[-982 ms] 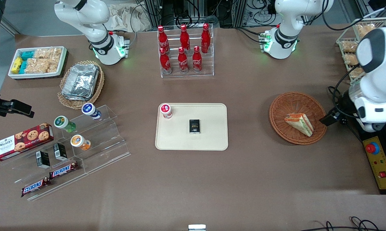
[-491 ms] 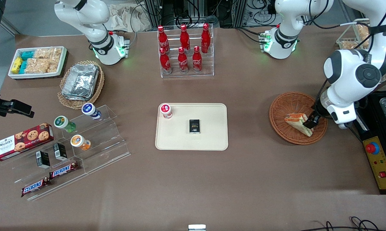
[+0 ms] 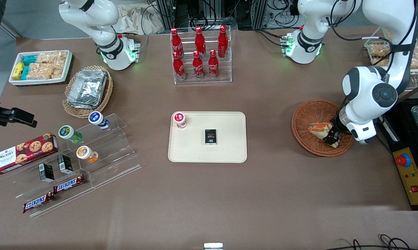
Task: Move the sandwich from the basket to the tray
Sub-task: 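Move the left gripper over the wrapped sandwich in the wicker basket, then lower the left gripper and close it on the sandwich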
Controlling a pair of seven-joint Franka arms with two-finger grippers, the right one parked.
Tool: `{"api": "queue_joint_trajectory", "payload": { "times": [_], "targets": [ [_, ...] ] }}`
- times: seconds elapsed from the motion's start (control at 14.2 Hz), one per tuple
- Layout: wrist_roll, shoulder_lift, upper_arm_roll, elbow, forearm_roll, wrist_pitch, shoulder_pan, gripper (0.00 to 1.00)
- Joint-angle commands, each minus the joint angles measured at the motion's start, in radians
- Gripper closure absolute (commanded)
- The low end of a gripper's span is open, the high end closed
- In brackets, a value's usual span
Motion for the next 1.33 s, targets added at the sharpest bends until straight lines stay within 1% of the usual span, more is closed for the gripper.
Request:
{"api": "queue_joint_trajectory", "payload": {
  "times": [0.0,0.28,0.35,0.42,0.49,0.56,0.77,0.91,1.05,1.26],
  "targets": [
    [-0.039,0.005,-0.001,-0.051,0.014,0.086,0.004,0.00],
    [-0.037,0.031,-0.001,-0.088,0.015,0.156,0.020,0.00],
    [-0.037,0.044,-0.001,-0.088,0.015,0.167,0.020,0.06],
    [-0.037,0.050,-0.001,-0.087,0.015,0.169,0.020,0.38],
    [-0.039,0.050,-0.001,-0.087,0.014,0.169,0.020,0.82],
    [-0.039,0.050,-0.001,-0.085,0.014,0.169,0.020,1.00],
    [-0.042,0.036,-0.001,-0.070,0.014,0.164,0.020,1.00],
    [-0.022,0.013,-0.003,-0.033,0.017,0.114,0.020,1.00],
    [0.053,-0.014,-0.003,0.061,0.015,-0.056,0.020,1.00],
    [0.162,-0.013,-0.004,0.313,0.011,-0.387,0.020,1.00]
  ]
}}
